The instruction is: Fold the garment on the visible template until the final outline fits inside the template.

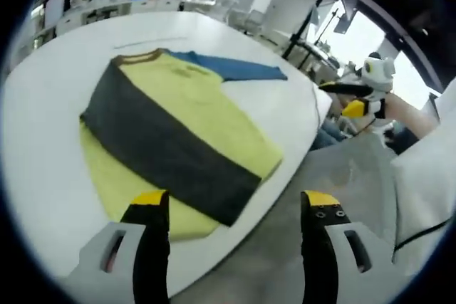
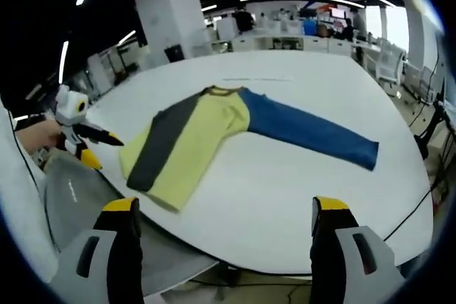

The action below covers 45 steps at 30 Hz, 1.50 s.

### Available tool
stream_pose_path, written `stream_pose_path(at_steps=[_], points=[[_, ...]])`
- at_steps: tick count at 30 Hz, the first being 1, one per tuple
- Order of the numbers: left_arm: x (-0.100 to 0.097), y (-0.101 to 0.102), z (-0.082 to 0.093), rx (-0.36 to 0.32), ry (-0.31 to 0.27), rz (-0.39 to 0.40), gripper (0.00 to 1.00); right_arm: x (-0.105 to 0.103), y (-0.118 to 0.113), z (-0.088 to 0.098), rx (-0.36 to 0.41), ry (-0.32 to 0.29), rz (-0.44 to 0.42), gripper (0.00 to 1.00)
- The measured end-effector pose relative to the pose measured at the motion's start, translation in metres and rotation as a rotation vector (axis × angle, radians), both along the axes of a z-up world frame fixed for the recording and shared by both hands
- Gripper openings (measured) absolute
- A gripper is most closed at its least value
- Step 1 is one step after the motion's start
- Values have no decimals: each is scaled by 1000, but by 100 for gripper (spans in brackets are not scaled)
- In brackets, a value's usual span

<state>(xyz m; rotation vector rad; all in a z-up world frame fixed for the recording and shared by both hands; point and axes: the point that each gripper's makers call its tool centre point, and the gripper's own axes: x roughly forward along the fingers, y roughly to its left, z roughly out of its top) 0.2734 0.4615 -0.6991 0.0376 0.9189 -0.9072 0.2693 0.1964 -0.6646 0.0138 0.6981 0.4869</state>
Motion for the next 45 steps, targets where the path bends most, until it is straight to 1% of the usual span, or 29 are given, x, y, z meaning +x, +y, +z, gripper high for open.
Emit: stream_pose_path(at_steps=[7,13,19,22,25,29,34,39,42,45], points=[[1,-15,-12,21,-4,-47,62,-3,-1,-4,6,12,-14,100],[-2,-30,-18,19,-13,-84,55,-4,-2,-7,-8,20,-12,100],[-3,-43,-27,26,-16,-111,47,-4,-2,-8,-7,22,-15,100],[-4,-48,-33,44,-25,-130,43,-4,-3,-9,-9,25,-17,100],[-7,-54,-39,71,-48,-157,39,-3,-5,-9,-4,25,-22,100],[-7,-59,-43,80,-62,-167,34,-2,-5,-8,-3,25,-23,100],[-9,-65,-43,85,-83,-189,27,-1,-7,-9,-2,28,-30,100],[-10,-68,-47,102,-91,-204,24,0,-7,-9,0,29,-32,100],[-11,-71,-47,109,-109,-219,23,0,-8,-9,2,30,-39,100],[-12,-75,-49,115,-114,-231,18,0,-9,-9,4,30,-44,100]])
